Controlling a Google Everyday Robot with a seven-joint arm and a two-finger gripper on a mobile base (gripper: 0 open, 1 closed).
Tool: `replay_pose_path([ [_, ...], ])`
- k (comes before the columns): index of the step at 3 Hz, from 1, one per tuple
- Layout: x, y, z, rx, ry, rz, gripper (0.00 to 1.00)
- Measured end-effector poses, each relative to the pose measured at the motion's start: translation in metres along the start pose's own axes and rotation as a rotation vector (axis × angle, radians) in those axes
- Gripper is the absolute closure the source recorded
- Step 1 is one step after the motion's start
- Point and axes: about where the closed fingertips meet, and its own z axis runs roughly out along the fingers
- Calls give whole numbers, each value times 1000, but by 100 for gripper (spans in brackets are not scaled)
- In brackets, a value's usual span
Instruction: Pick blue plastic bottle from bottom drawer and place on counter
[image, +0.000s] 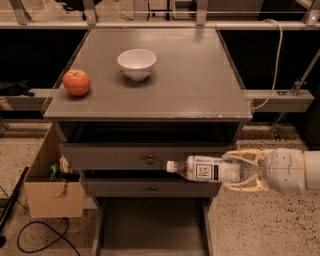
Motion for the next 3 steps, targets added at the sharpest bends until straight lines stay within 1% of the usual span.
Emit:
replay_pose_path([
  [1,1,2,2,-2,1,1,100],
  [2,-14,-20,5,-10,2,-42,100],
  [3,-53,-74,-3,-61,30,-125,100],
])
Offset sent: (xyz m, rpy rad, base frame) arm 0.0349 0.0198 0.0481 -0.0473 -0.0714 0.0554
